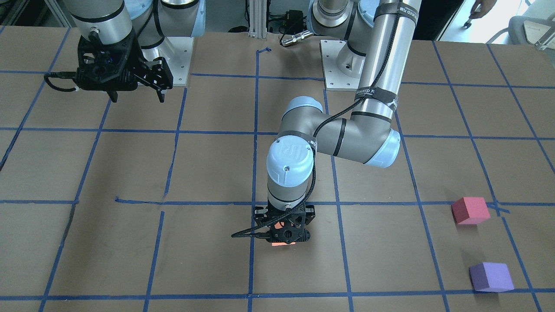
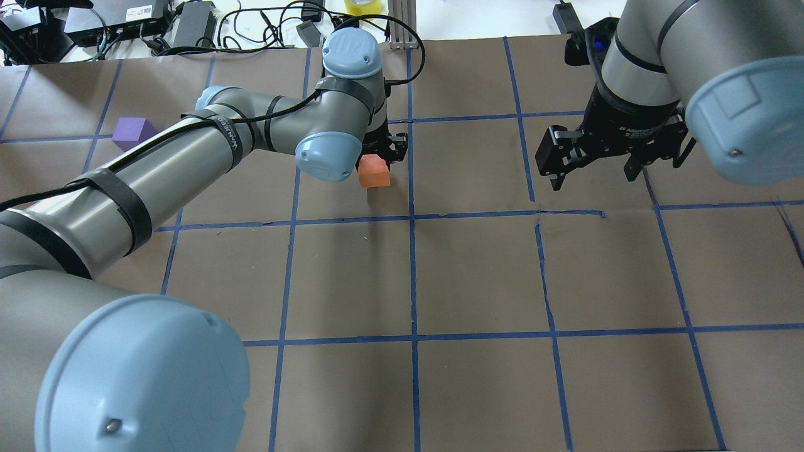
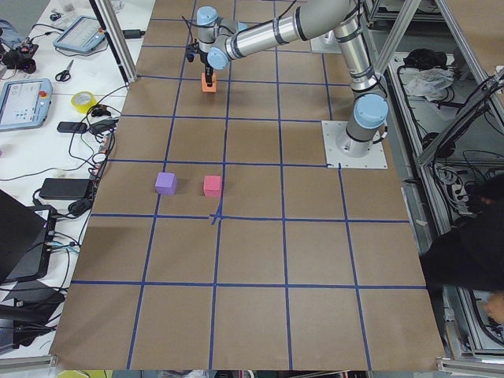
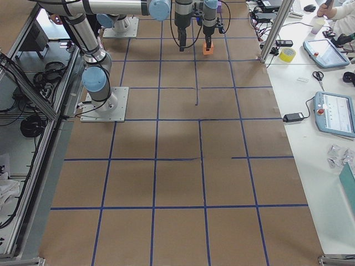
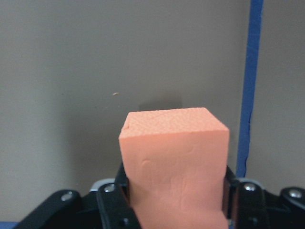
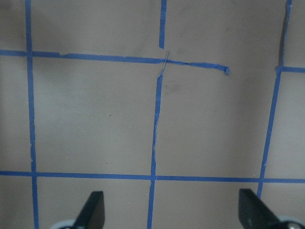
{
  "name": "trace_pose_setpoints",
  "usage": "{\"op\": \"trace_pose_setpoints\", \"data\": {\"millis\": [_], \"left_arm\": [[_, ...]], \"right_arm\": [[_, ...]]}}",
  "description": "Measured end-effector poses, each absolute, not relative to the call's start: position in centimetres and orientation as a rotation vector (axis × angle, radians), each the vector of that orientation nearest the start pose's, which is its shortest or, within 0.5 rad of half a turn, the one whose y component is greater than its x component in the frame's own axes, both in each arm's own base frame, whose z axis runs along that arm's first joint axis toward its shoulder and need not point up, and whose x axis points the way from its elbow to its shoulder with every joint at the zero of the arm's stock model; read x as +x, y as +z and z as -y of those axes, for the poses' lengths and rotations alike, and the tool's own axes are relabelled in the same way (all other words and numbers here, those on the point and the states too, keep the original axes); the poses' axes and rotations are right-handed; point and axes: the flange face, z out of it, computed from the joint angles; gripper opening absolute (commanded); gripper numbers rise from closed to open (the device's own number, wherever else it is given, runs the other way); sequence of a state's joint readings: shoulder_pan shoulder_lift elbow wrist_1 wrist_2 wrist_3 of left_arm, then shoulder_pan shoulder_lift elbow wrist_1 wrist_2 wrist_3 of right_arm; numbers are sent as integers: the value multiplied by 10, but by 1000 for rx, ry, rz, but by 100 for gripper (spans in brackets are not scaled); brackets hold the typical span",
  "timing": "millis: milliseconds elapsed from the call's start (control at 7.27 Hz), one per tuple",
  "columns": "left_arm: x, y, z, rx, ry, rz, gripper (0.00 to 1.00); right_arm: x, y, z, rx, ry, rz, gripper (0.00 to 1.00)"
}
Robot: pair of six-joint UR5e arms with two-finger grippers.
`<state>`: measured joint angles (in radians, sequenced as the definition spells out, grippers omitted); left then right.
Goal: Arrange blocks in a line
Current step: 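Carry the orange cube with the left gripper toward the purple and pink cubes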
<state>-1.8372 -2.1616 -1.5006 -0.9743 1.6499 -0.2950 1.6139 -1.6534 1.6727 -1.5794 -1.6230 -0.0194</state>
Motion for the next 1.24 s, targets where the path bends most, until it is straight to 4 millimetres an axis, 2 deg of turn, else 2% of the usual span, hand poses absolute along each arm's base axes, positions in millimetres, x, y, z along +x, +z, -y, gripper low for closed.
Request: {"op": "trace_pose_setpoints", "data": {"millis": [138, 275, 550, 688, 825, 1100, 1238], "left_arm": [[-278, 238, 633, -74, -182, -3021, 0], [-241, 251, 645, -121, -206, -2985, 0], [-132, 287, 664, -162, -203, -3004, 0], [-83, 298, 665, -133, -176, -3004, 0], [-31, 304, 663, -60, -144, -2994, 0], [86, 295, 662, 99, -68, -2980, 0], [125, 289, 660, 155, -55, -2984, 0]], "right_arm": [[147, 490, 446, -98, -19, -3192, 100], [146, 499, 442, -99, -40, -3192, 100], [145, 504, 436, -107, -50, -3191, 100], [145, 506, 435, -105, -54, -3191, 100], [145, 507, 434, -102, -58, -3192, 100], [145, 507, 433, -102, -59, -3193, 100], [145, 507, 433, -105, -60, -3193, 100]]}}
